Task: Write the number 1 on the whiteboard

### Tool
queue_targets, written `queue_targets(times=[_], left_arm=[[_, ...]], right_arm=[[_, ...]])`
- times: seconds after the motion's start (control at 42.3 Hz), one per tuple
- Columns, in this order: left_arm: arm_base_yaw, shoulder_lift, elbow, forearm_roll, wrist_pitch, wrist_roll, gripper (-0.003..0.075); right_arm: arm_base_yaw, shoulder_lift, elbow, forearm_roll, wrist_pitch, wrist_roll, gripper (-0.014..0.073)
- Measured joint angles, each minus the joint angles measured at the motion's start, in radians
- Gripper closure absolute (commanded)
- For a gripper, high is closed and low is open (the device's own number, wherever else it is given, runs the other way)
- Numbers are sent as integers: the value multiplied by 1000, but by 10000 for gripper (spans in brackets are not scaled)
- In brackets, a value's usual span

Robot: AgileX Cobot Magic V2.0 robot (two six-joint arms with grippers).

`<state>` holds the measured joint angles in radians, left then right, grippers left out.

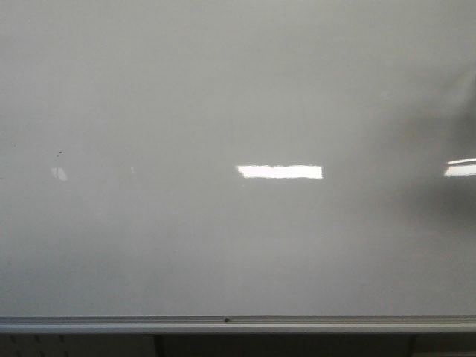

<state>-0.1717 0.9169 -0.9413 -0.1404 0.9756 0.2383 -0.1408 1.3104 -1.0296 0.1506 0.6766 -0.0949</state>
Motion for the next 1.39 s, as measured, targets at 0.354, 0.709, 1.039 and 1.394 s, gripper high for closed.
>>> queue_targets(times=[0.354, 0.709, 1.039, 1.394], left_arm=[[0, 0, 0, 0, 0, 0, 240], [-103, 28, -46, -209, 78, 288, 240], [-455, 140, -162, -267, 103, 490, 240], [-722, 372, -350, -174, 112, 545, 240]], right_arm=[[0, -12, -19, 0, 117, 0, 670], [114, -253, -31, 166, 457, -254, 670], [418, -267, -12, 360, 562, -572, 670], [553, -267, 7, 372, 566, -600, 670]])
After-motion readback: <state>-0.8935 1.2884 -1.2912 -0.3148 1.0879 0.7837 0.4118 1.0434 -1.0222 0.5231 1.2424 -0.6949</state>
